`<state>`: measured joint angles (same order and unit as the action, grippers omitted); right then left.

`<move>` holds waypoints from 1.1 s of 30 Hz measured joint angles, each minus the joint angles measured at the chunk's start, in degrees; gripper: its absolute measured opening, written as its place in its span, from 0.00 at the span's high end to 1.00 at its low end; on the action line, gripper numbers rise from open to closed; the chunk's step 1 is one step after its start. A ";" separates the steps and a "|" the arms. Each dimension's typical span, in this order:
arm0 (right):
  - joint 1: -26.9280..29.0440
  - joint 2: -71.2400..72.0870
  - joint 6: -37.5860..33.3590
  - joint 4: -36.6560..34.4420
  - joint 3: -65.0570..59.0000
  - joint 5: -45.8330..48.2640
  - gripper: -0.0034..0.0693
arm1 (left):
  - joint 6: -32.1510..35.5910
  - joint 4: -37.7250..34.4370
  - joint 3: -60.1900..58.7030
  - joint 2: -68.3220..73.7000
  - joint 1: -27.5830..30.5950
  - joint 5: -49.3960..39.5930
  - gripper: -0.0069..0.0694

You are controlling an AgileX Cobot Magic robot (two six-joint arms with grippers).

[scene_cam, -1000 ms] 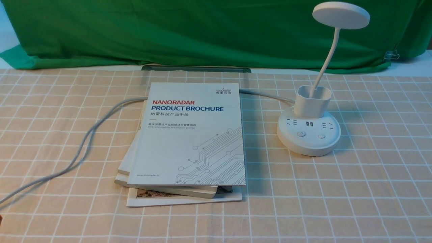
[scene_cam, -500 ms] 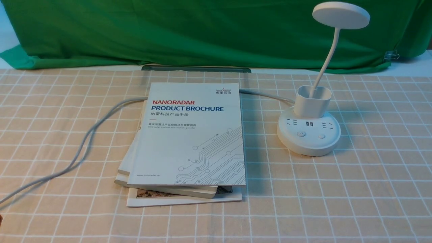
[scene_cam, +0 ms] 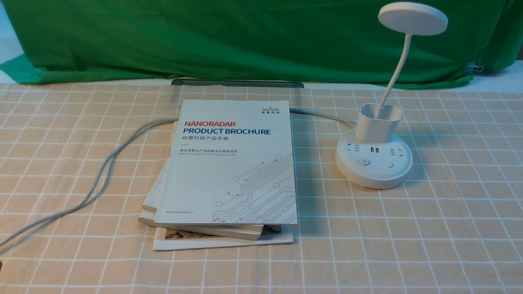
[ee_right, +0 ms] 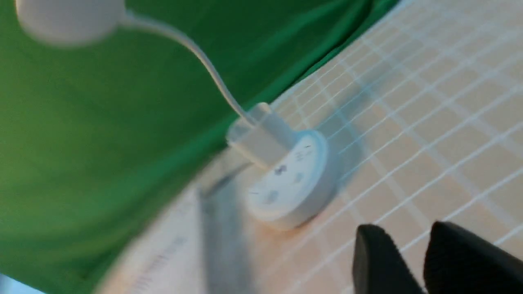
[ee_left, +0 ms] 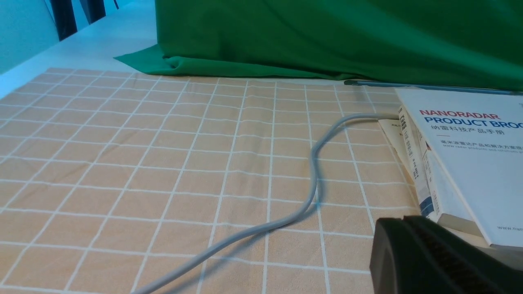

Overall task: Turn on the table lamp on the light coffee tablecloth with your hand.
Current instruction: 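Press the button on the base of the white desk lamp with the right gripper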

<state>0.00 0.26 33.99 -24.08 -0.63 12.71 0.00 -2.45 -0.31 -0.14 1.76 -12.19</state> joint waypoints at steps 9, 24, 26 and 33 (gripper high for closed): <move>0.00 0.00 3.19 2.76 0.00 0.02 0.62 | 0.00 0.18 0.00 0.00 0.00 0.00 0.88; 0.00 -15.79 -49.99 3.14 25.65 1.51 0.91 | 0.00 0.18 0.00 0.00 0.00 0.00 0.88; -0.09 -23.41 -57.33 3.19 33.30 5.65 0.92 | 0.00 0.18 0.00 0.00 0.00 0.00 0.88; -5.46 -47.36 -62.36 5.93 54.25 25.47 0.92 | 0.00 0.18 0.00 0.00 0.00 0.00 0.88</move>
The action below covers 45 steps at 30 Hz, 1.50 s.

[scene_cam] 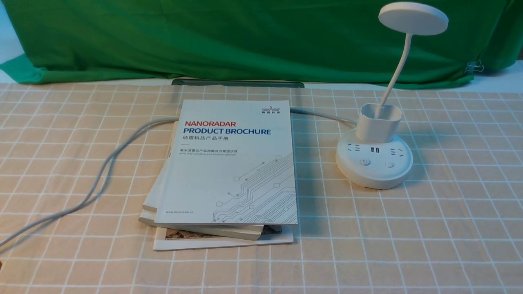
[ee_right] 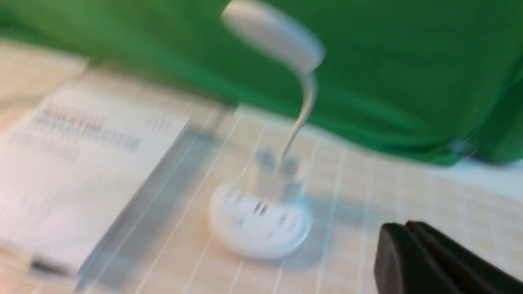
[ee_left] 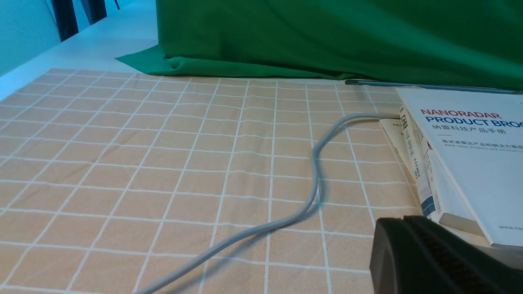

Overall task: Turn on the table lamp on the light coffee tablecloth with your hand.
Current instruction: 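Press the button on the base of the white desk lamp with the right gripper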

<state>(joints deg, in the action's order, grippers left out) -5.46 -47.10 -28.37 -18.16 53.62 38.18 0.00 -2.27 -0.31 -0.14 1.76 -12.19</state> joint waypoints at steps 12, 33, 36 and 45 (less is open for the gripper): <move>0.30 -32.40 2.37 -6.01 17.07 9.27 0.92 | 0.00 0.00 0.00 0.00 0.00 0.00 0.88; 0.83 -56.75 2.77 -9.33 17.22 -2.67 0.92 | 0.00 0.00 0.00 0.00 0.00 0.00 0.88; -1.01 -58.28 2.57 -9.71 17.22 -5.28 0.92 | 0.00 0.00 0.00 0.00 0.00 0.00 0.88; -3.95 -61.46 1.87 -10.01 17.22 -12.40 0.92 | 0.00 0.00 0.00 0.00 0.00 0.00 0.88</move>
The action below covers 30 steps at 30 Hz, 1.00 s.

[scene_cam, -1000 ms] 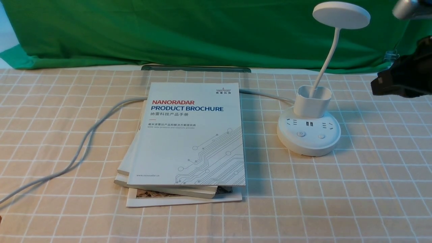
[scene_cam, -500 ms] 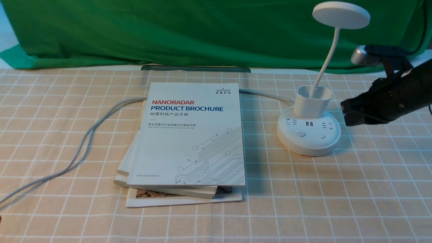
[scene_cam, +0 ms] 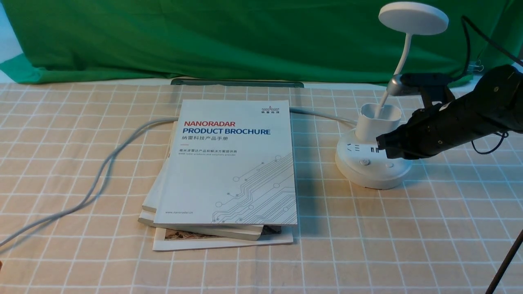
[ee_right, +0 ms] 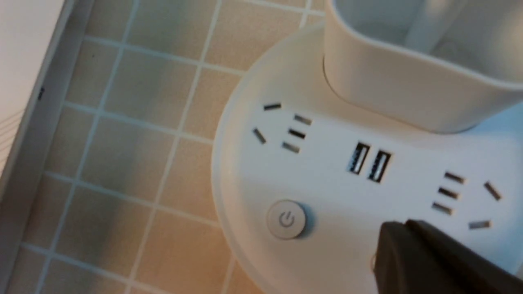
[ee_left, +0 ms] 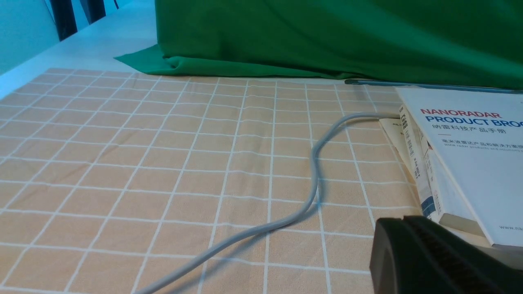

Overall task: Turn on the table lamp on the light coffee tablecloth with your hand.
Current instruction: 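Press the button on the base of the white desk lamp with the right gripper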

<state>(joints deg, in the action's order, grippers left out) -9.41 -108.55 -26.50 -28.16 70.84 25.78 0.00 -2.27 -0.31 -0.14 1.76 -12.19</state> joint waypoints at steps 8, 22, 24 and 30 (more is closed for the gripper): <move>0.07 -1.47 -0.06 0.63 0.04 0.37 0.92 | 0.00 0.00 0.00 0.00 0.00 0.00 0.88; 0.07 -2.04 -0.06 1.45 0.04 0.77 0.92 | 0.00 0.21 0.00 0.00 0.00 0.00 0.88; 0.07 -2.21 -0.06 1.78 0.12 0.71 0.92 | 0.00 0.21 0.00 0.00 0.00 0.00 0.88; 0.19 -3.25 -0.01 1.76 0.71 1.09 0.92 | 0.00 0.21 0.00 0.00 0.00 0.00 0.88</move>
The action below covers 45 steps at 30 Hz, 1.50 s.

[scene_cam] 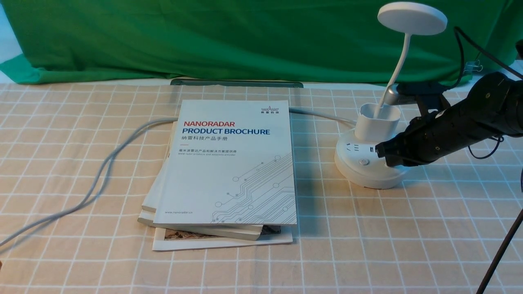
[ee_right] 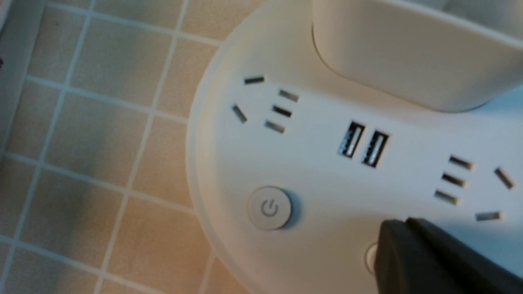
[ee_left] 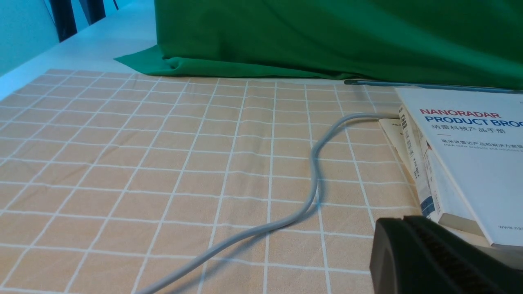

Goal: Turn on the table lamp on the light coffee tablecloth with your hand.

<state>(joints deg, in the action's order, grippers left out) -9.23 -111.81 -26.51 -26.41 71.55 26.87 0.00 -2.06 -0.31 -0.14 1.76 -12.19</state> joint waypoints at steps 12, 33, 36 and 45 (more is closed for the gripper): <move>0.00 0.39 0.51 -0.29 0.24 -0.45 0.92 | 0.00 0.02 0.00 0.00 0.00 0.00 0.88; 1.31 51.08 -1.19 2.49 -26.34 -5.23 0.92 | 0.00 0.02 0.00 0.00 0.00 0.00 0.88; 1.31 61.76 -1.08 2.44 -27.72 -5.34 0.92 | 0.00 0.02 0.00 0.00 0.00 0.00 0.88; 1.31 79.71 1.20 2.44 -28.86 -1.60 0.92 | 0.00 0.02 0.00 0.00 0.00 0.00 0.88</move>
<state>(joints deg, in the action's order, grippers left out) -7.91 -32.10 -25.32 -23.97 42.69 25.26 0.00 -2.04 -0.31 -0.14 1.76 -12.19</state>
